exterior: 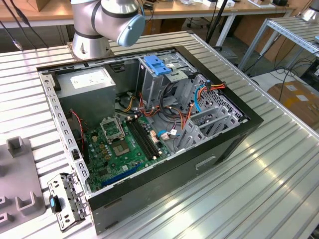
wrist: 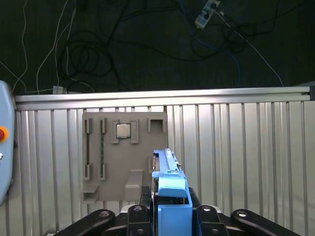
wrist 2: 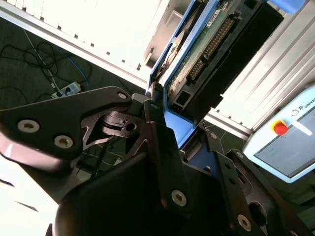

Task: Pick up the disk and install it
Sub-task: 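Pick up the disk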

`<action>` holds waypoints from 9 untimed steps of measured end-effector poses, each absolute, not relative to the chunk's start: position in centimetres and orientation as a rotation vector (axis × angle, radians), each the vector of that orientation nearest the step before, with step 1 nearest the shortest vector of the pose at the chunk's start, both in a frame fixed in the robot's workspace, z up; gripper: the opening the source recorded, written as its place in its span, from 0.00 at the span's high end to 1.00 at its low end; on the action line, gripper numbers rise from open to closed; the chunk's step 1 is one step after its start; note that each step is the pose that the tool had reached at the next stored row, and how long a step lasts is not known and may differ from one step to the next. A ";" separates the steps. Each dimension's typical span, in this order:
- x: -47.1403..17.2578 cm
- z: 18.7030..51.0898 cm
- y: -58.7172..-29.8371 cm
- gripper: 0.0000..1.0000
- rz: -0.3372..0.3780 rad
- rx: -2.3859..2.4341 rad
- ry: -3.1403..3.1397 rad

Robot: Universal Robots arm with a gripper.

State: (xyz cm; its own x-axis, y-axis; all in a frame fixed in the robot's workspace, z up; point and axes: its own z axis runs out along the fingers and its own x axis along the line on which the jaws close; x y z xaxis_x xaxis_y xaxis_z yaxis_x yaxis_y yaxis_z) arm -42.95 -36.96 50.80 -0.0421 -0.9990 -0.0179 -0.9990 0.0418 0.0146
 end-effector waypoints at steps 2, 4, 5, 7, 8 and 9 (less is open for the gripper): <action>-42.7 50.8 -37.0 0.63 0.036 -2.172 2.265; -42.5 50.8 -37.0 0.63 0.036 -2.172 2.265; -42.4 50.8 -37.0 0.63 0.036 -2.172 2.265; -42.2 50.8 -37.0 0.63 0.036 -2.172 2.265; -42.1 50.8 -37.0 0.63 0.036 -2.172 2.265; -42.0 50.8 -37.0 0.63 0.036 -2.172 2.265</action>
